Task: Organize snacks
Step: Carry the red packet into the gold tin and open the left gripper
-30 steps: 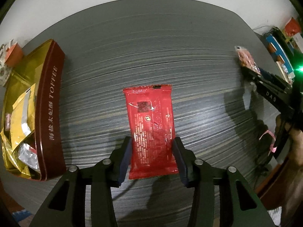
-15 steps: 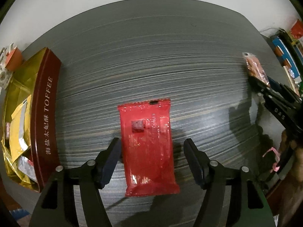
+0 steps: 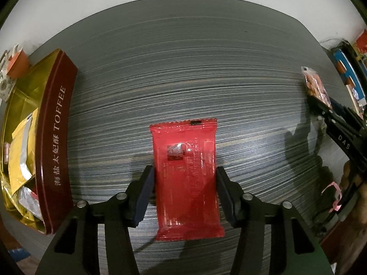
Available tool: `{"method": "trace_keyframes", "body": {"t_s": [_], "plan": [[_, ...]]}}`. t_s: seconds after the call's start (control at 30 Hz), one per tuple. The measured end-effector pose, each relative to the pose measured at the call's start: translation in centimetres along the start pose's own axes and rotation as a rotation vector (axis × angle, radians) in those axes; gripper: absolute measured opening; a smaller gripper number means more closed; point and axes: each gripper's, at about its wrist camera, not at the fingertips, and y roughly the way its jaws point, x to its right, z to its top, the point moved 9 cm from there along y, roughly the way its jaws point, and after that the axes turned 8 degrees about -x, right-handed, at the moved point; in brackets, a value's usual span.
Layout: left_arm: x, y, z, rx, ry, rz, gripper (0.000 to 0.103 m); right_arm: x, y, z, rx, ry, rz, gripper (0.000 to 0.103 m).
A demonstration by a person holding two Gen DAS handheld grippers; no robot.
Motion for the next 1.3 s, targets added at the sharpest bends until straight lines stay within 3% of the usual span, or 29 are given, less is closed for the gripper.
{"method": "trace_keyframes", "body": {"t_s": [0.17,0.27,0.6,0.83,1.1,1.3], "plan": [[0.1,-0.2,-1.0,0.017,0.009,0.013,0.054,0.0,0.0,0.0,0.000,0.000,0.000,0.043],[0.0,-0.5,-1.2,0.028,0.006,0.010,0.045,0.0,0.0,0.0,0.000,0.000,0.000,0.044],[-0.8,-1.6,-1.7,0.038,0.002,-0.006,0.044,0.0,0.0,0.0,0.000,-0.001,-0.001,0.044],[-2.0,-5.0,-1.3,0.095,0.003,-0.011,0.044,0.0,0.0,0.0,-0.001,0.001,-0.001,0.044],[-6.7,-9.3,-0.7,0.169,-0.048,0.025,0.044,0.0,0.0,0.0,0.000,0.001,-0.002,0.044],[-12.7,-10.6,-0.4,0.197,-0.116,0.079,0.044,0.0,0.0,0.0,-0.001,0.001,-0.004,0.044]]}}
